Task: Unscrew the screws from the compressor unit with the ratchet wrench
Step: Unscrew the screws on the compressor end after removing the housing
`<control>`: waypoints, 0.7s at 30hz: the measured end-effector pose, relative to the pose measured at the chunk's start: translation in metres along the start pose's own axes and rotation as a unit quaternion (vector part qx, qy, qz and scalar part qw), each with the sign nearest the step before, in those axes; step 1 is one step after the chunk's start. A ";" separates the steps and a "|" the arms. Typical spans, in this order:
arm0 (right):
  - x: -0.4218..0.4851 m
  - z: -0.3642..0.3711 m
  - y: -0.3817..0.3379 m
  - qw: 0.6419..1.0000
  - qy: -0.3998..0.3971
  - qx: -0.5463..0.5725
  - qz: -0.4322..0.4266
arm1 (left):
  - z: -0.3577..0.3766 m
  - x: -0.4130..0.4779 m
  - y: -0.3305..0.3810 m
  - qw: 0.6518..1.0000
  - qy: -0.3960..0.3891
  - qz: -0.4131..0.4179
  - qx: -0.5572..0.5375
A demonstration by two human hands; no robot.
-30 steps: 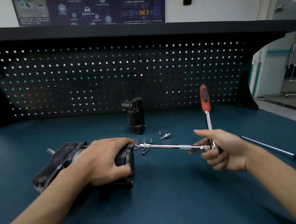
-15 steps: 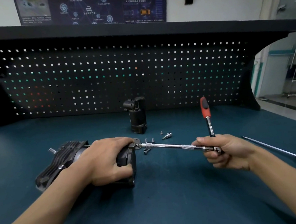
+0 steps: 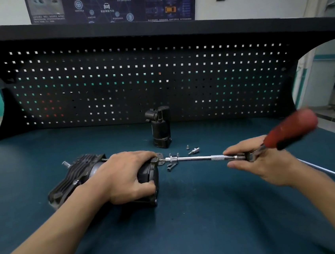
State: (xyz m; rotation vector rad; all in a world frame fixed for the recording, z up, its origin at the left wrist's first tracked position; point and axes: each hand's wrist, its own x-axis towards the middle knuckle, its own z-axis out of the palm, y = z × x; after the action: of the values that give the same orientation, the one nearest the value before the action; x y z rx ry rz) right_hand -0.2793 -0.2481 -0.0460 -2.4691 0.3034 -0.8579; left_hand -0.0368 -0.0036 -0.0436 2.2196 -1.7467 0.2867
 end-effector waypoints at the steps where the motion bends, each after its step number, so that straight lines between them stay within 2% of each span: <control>1: 0.000 -0.001 -0.001 0.998 0.008 -0.041 -0.036 | 0.000 -0.001 0.000 1.000 0.000 -0.003 -0.001; 4: 0.005 -0.001 -0.005 0.980 0.032 -0.134 -0.146 | 0.001 -0.003 -0.003 1.000 0.000 -0.011 0.004; 6: 0.007 0.001 -0.006 0.973 0.047 -0.152 -0.169 | 0.000 -0.003 -0.003 1.000 0.001 -0.013 0.004; 8: 0.006 0.003 -0.004 0.975 0.053 -0.150 -0.157 | 0.000 -0.002 -0.002 1.000 0.001 -0.012 0.003; 10: 0.004 0.006 -0.001 0.993 0.038 -0.081 -0.082 | 0.001 -0.001 -0.001 1.000 -0.002 -0.014 0.004; 12: 0.002 0.009 0.004 0.999 -0.028 -0.014 0.021 | 0.002 0.000 -0.001 1.000 -0.005 -0.015 0.007; 13: 0.002 0.010 0.006 0.996 -0.064 -0.015 0.052 | 0.002 0.000 -0.002 1.000 -0.005 -0.016 0.008; 16: 0.003 0.014 0.005 0.988 -0.113 0.049 0.090 | 0.002 0.001 -0.004 1.000 -0.006 -0.017 0.010; 19: 0.002 0.012 -0.003 0.954 -0.108 0.176 0.216 | 0.003 0.003 -0.004 1.000 -0.005 -0.014 0.011; 21: 0.004 0.009 -0.008 0.907 -0.131 0.259 0.304 | 0.004 0.003 -0.004 1.000 -0.005 -0.015 0.009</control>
State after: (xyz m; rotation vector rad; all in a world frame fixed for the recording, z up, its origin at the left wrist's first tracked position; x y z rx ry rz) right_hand -0.2698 -0.2394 -0.0460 -1.7931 0.6154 -0.2806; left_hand -0.0326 -0.0070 -0.0463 2.2618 -1.7225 0.2862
